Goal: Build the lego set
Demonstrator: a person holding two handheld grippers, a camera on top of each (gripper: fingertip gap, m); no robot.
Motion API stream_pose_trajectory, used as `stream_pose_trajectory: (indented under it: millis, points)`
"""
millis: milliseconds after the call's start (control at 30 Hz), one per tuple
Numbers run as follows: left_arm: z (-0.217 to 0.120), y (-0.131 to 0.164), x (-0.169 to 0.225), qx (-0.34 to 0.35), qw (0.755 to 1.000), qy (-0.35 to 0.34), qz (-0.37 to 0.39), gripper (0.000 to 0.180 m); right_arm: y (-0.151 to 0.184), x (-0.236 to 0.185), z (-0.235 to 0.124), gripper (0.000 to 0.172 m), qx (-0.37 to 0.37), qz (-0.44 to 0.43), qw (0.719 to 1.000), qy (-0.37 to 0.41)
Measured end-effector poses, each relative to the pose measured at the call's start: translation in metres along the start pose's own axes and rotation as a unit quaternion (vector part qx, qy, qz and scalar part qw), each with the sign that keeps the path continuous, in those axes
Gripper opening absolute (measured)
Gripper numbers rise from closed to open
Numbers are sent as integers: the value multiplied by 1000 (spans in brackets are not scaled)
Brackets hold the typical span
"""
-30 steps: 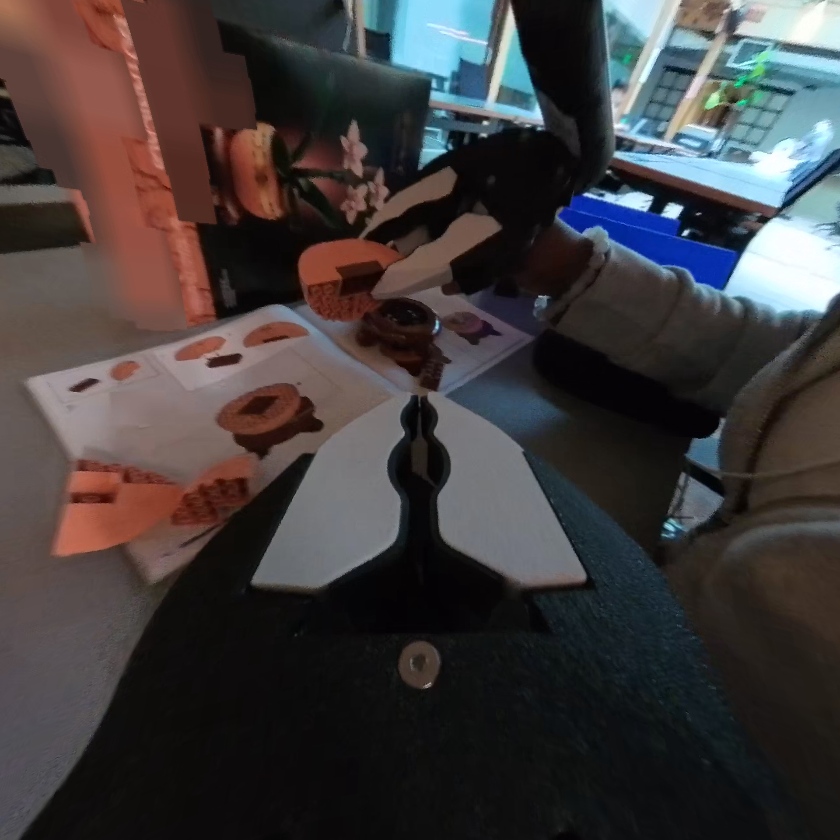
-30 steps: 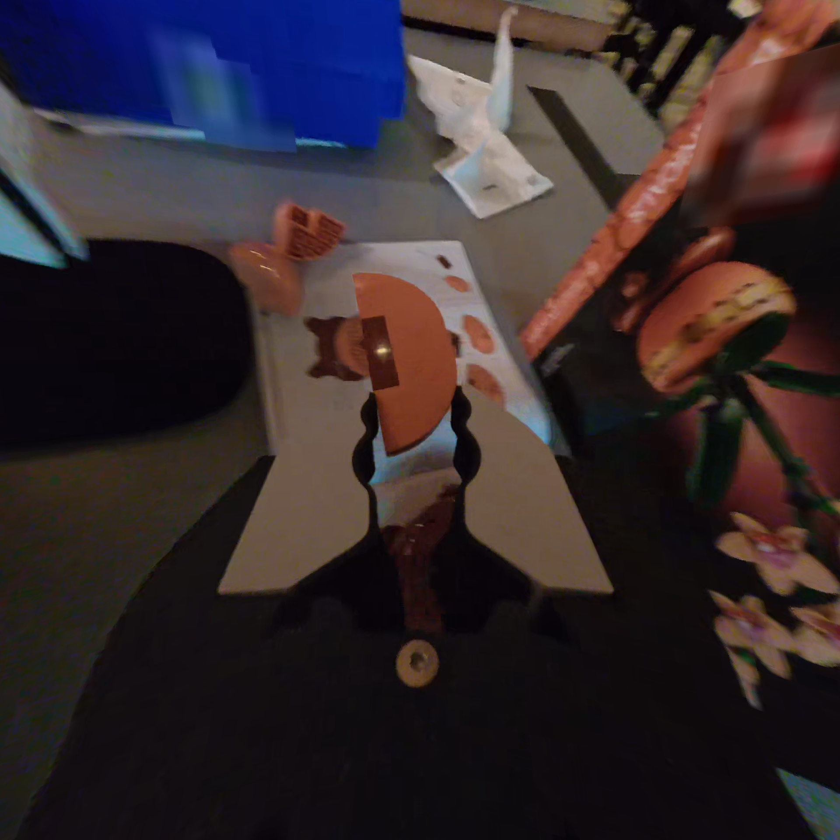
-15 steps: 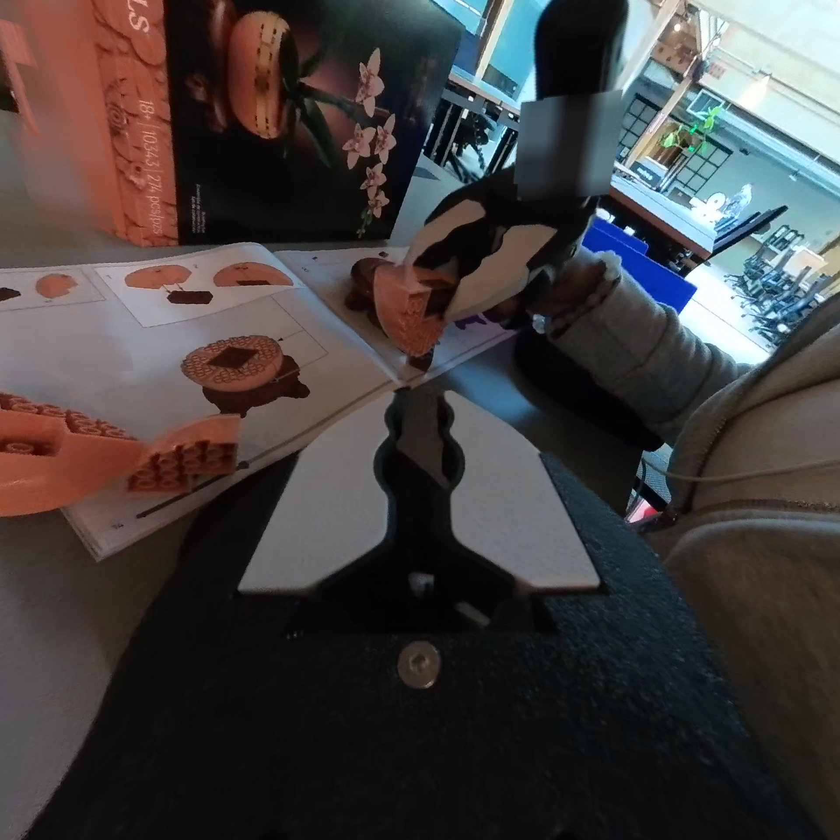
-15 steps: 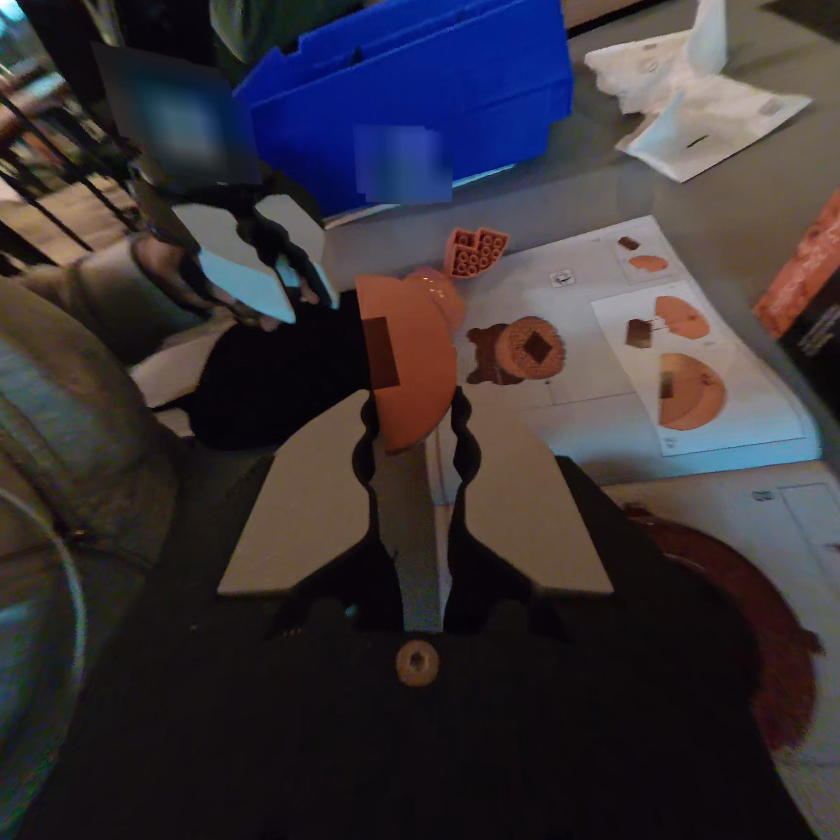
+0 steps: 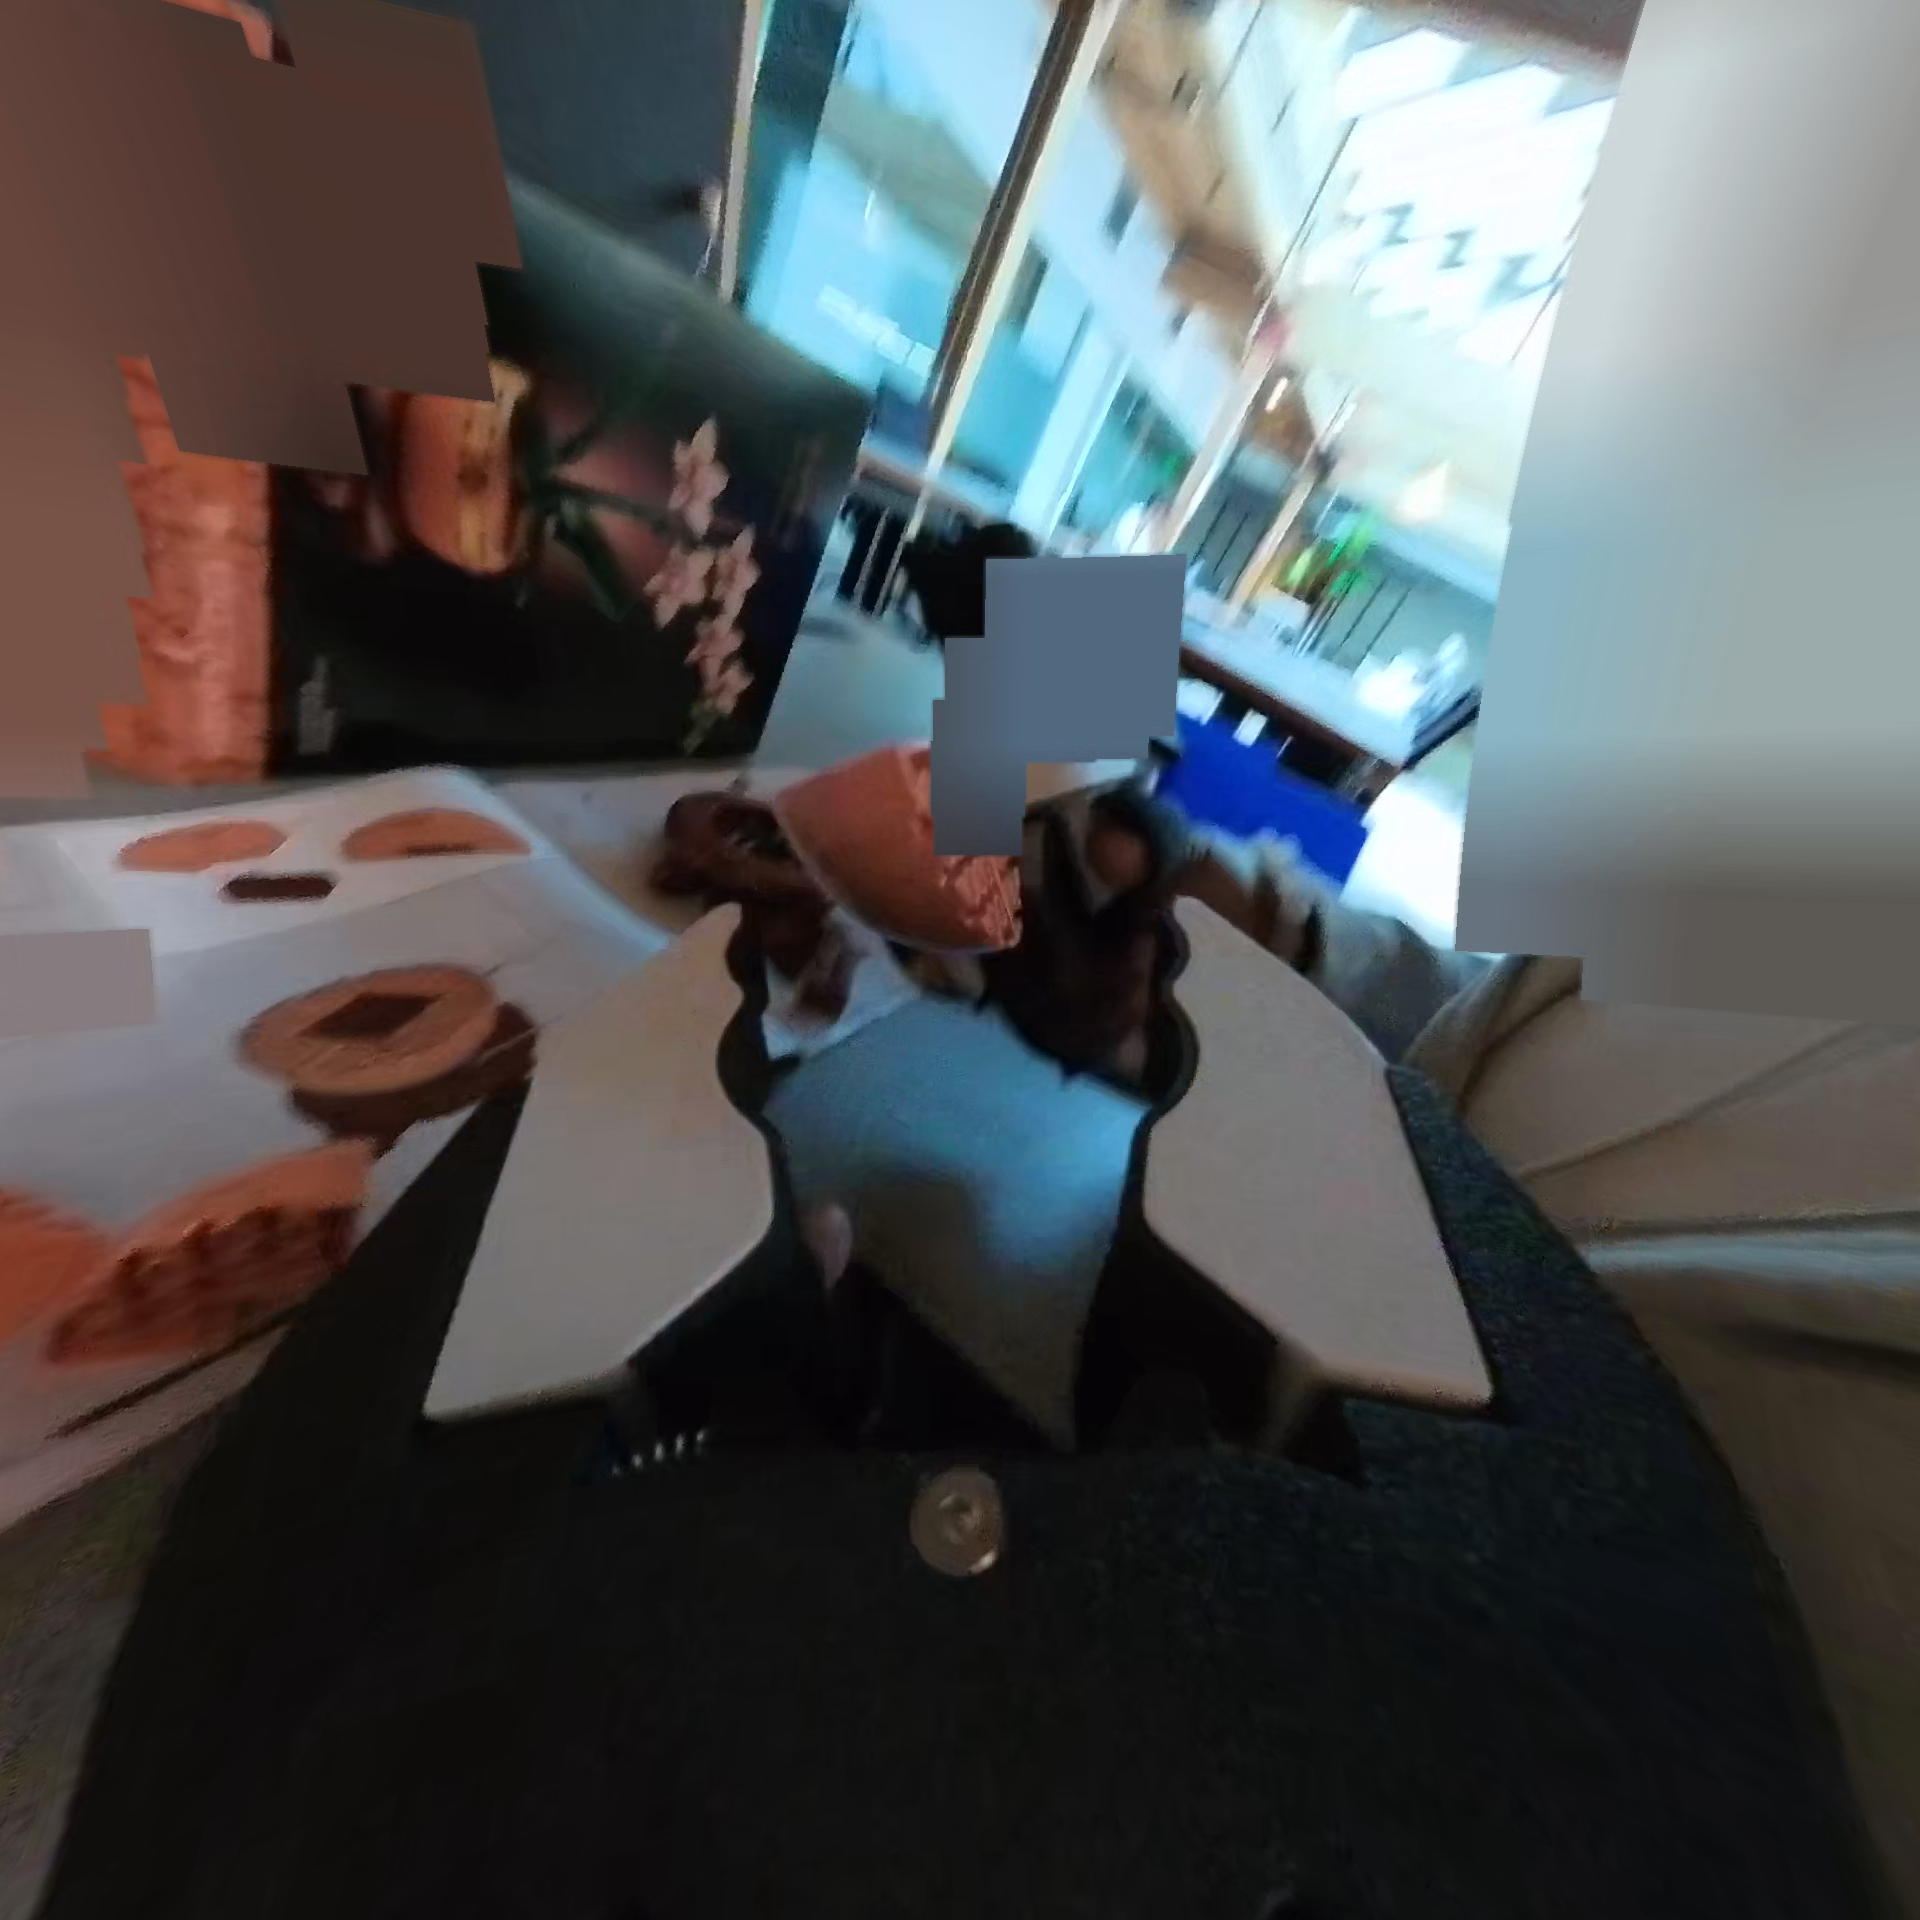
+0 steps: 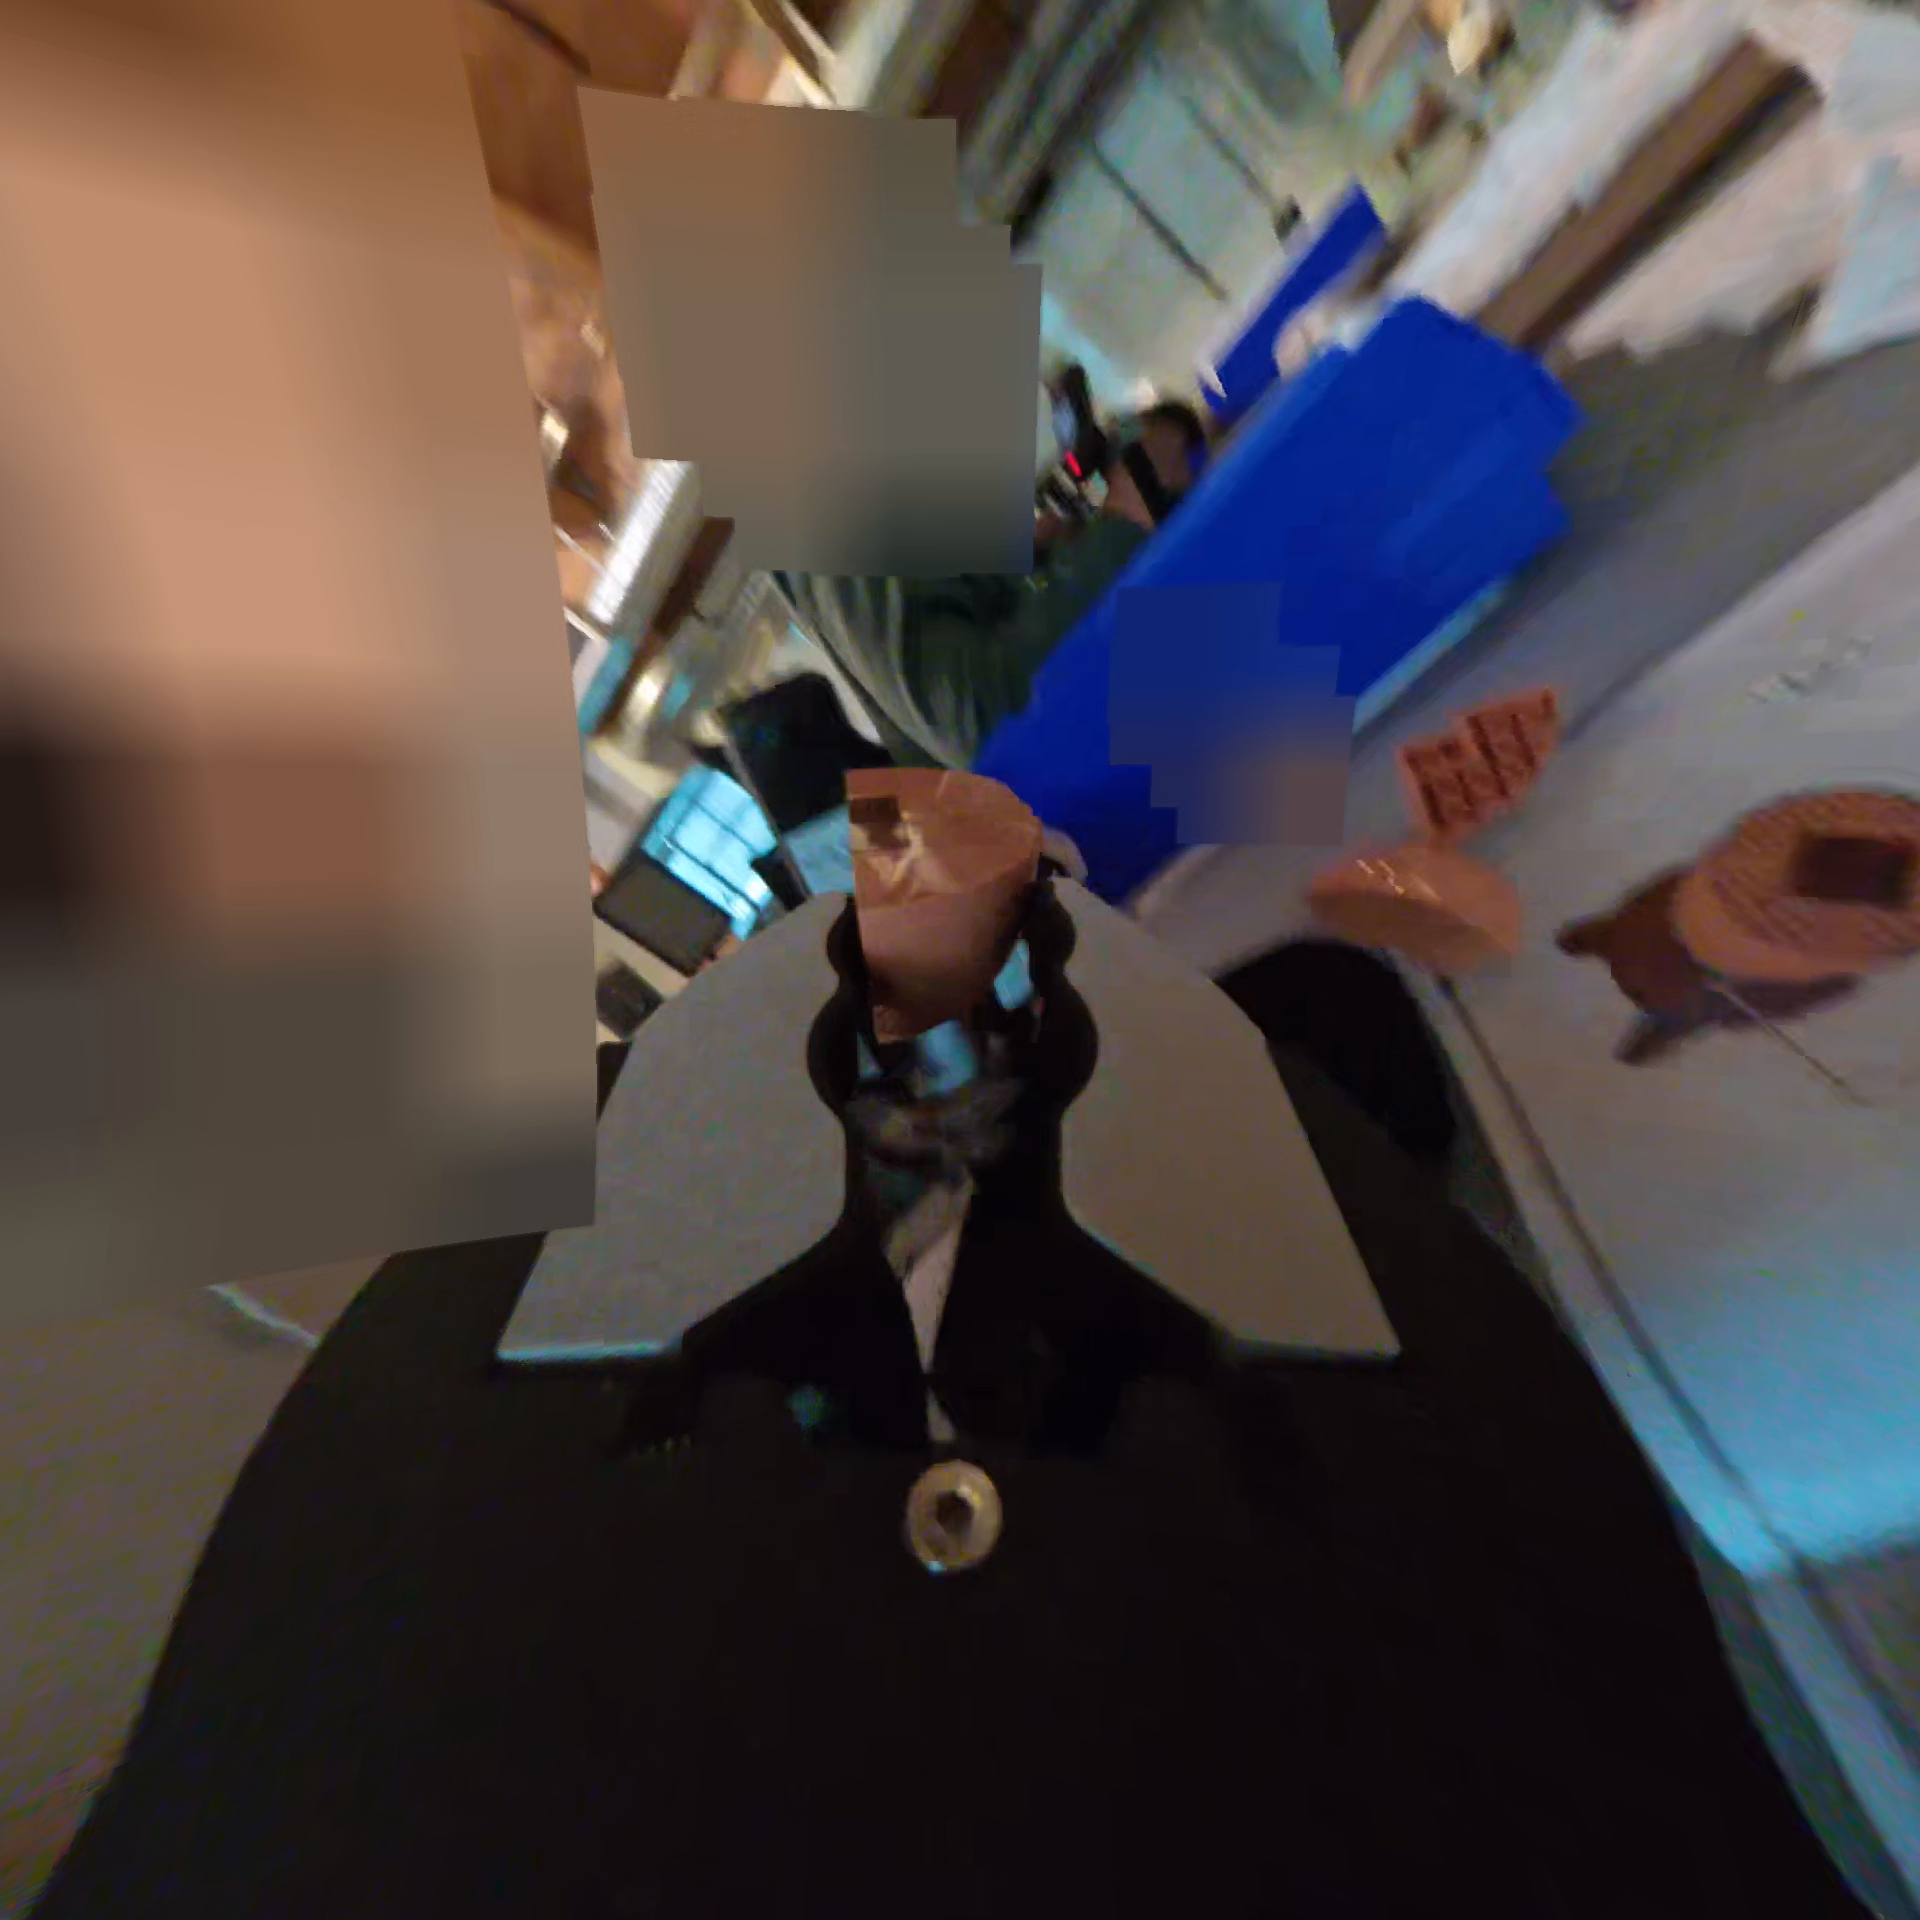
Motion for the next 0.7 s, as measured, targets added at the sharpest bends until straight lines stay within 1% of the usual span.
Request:
stream_pose_trajectory:
  millis: [33, 67, 133, 167, 233, 267, 300, 367, 433, 467, 500, 533, 633, 700]
  points:
    - [0, -1, 2, 35, 999, 7, -10, 68, 1, -4, 2, 29, 22, -5, 1000, -12]
    - [0, -2, 2, 64, 998, 4, -14, 63, 2, -6, 4, 29, 32, -9, 999, -7]
    - [-1, -5, 1, 106, 994, -3, -10, 53, 8, -5, 8, 29, 23, -31, 999, 21]
    - [-2, -4, 0, 112, 994, -12, -8, 52, 11, -5, 9, 29, 23, -39, 999, 30]
    - [-2, -1, -2, 94, 995, -23, -9, 44, 17, -7, 12, 29, 33, -29, 998, 34]
    - [-2, -1, -2, 94, 995, -19, -13, 42, 19, -9, 13, 29, 37, -19, 999, 27]
    - [-4, -2, -2, 101, 995, -20, -15, 35, 22, -10, 15, 29, 39, -6, 999, 20]
    - [-8, -3, -2, 103, 994, 0, -26, 34, 28, -12, 17, 29, 24, 1, 1000, 11]
    - [-12, -5, -1, 82, 995, 25, -42, 34, 34, -13, 15, 27, -38, -21, 999, 6]
    - [-13, -5, -2, 66, 996, 26, -46, 33, 36, -13, 12, 33, -79, -38, 996, 5]
    - [-15, -4, -3, 39, 998, 28, -51, 33, 36, -13, 9, 42, -116, -52, 992, 15]
    - [-16, -3, -3, 5, 997, 41, -58, 33, 35, -13, 5, 47, -146, -71, 986, 27]
    - [-16, 0, -3, -69, 990, 88, -89, 33, 22, -14, -1, 48, -191, -123, 973, 50]
    - [-12, 2, -3, -99, 985, 107, -95, 33, 16, -16, 3, 48, -215, -117, 969, 34]
Point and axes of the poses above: each gripper's, where its closed fingertips meet, z out along the fingers, y out of its underside, x = y × z across the jaws, the point moved 8 cm from there along -z, back along the fingers, and after that the axes turned 1 degree about z, right-handed, at the moved point
